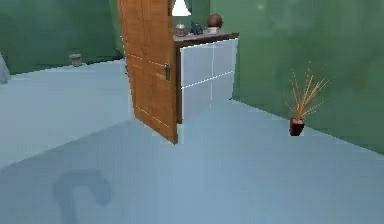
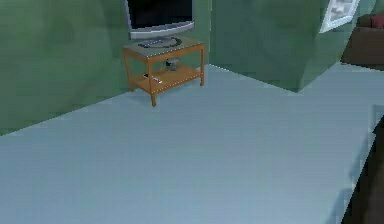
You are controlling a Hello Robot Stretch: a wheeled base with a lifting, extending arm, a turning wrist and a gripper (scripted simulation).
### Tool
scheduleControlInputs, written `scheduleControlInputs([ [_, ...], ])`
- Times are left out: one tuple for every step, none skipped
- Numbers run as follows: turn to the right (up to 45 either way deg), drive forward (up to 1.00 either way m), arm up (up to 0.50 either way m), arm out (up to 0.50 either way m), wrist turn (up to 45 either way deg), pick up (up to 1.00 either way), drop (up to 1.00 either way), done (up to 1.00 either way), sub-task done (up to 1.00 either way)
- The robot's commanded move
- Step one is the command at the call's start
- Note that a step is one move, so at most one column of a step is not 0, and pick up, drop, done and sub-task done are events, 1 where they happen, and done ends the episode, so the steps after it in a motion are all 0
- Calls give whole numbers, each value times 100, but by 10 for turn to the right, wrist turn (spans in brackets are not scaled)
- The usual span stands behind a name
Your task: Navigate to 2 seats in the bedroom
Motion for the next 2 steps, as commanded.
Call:
scheduleControlInputs([
  [-420, 0, 0, 0, 0, 0, 0, 0, 0],
  [0, 5, 0, 0, 0, 0, 0, 0, 0],
])
